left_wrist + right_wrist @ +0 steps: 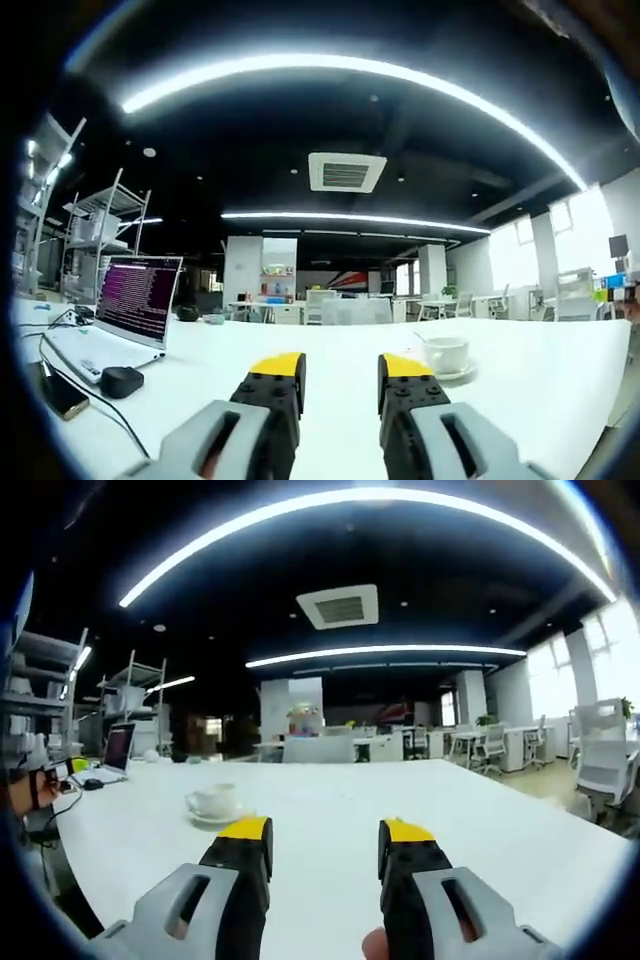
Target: Tidy tabletop coffee trays, cups and spoons，present forward
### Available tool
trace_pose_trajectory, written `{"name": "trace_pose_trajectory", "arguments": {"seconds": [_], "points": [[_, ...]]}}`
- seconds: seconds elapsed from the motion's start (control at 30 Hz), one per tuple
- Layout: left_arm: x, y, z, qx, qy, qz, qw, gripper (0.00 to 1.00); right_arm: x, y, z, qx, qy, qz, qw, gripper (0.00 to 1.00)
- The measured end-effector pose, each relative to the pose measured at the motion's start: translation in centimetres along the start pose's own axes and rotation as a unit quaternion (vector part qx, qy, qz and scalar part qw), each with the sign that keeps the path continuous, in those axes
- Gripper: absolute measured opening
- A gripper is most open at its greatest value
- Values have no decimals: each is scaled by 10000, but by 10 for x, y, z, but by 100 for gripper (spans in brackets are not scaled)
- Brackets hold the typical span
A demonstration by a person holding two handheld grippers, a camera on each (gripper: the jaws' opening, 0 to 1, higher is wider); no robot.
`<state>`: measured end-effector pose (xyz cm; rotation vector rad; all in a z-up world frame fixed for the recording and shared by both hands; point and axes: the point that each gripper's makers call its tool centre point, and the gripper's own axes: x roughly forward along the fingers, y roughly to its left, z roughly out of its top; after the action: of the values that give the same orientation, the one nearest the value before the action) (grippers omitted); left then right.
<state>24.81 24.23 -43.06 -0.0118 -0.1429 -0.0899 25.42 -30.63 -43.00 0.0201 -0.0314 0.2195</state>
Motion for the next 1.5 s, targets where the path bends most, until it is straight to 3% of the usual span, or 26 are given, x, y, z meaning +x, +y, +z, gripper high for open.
{"name": "trace_pose_trajectory", "arguments": {"seconds": [0.2, 0.73, 1.5], "points": [[1, 5, -11, 17, 166, 32, 9999, 30, 1, 1, -3, -9, 69, 19, 10000, 43], [5, -2, -5, 7, 150, -62, 9999, 30, 10, 7, -11, 78, 173, 88, 9998, 41], [8, -10, -6, -41, 164, -148, 9997, 30, 8, 5, -17, 119, 217, 69, 9997, 41]]}}
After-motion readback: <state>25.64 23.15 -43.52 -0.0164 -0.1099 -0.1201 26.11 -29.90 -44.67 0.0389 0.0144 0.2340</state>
